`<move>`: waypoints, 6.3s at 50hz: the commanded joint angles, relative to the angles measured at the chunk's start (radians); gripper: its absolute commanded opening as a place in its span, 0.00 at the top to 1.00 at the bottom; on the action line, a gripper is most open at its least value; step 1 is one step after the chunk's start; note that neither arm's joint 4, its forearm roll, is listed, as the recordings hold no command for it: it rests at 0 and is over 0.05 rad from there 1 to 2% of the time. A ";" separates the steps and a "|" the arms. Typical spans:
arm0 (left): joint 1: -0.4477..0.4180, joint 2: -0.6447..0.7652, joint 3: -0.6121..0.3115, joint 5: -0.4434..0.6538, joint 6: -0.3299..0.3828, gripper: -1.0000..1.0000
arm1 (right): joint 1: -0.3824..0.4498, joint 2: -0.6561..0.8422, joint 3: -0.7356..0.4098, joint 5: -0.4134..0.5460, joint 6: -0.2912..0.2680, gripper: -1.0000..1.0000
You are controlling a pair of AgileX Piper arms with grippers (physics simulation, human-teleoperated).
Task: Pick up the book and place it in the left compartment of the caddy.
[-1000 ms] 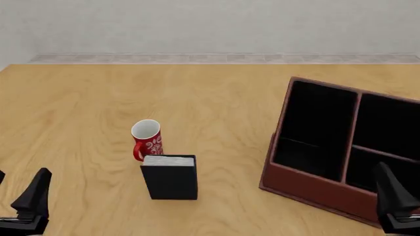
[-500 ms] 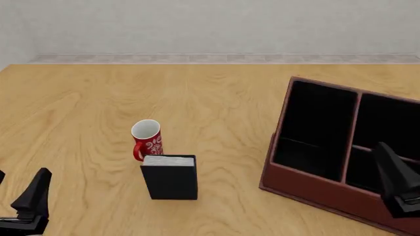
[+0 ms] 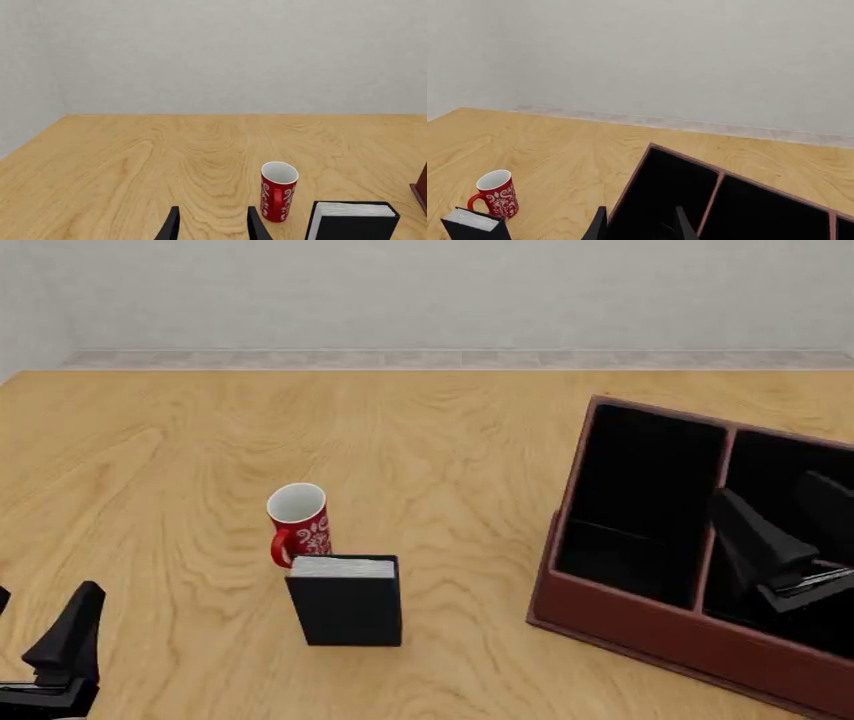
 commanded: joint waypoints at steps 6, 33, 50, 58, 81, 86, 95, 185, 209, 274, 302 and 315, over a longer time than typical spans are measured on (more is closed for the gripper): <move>0.000 0.000 0.000 0.000 0.000 0.00 | 0.076 0.201 -0.107 -0.045 0.016 0.00; 0.000 0.000 0.000 0.000 0.000 0.00 | 0.211 0.479 -0.358 0.095 0.027 0.00; 0.000 0.000 0.000 0.000 0.000 0.00 | 0.294 0.604 -0.530 0.236 -0.038 0.00; 0.000 0.000 0.000 0.000 0.000 0.00 | 0.337 0.635 -0.627 0.317 -0.014 0.00; 0.000 0.000 0.000 0.000 0.000 0.00 | 0.410 0.749 -0.821 0.463 -0.039 0.00; 0.000 0.000 0.000 0.000 0.000 0.00 | 0.431 0.774 -0.851 0.492 -0.055 0.00; 0.000 0.000 0.000 0.000 -0.001 0.00 | 0.416 0.841 -0.910 0.541 -0.088 0.00; 0.000 0.000 0.000 0.000 0.000 0.00 | 0.646 1.229 -1.158 0.726 -0.165 0.00; 0.000 0.000 0.000 0.000 0.000 0.00 | 0.679 1.310 -1.247 0.798 -0.189 0.00; 0.000 0.000 0.000 0.000 0.000 0.00 | 0.710 1.355 -1.175 0.773 -0.164 0.00; 0.000 0.000 0.000 0.000 0.000 0.00 | 0.699 1.365 -1.139 0.757 -0.161 0.00; 0.000 0.000 0.000 0.000 0.000 0.00 | 0.702 1.362 -1.120 0.745 -0.152 0.00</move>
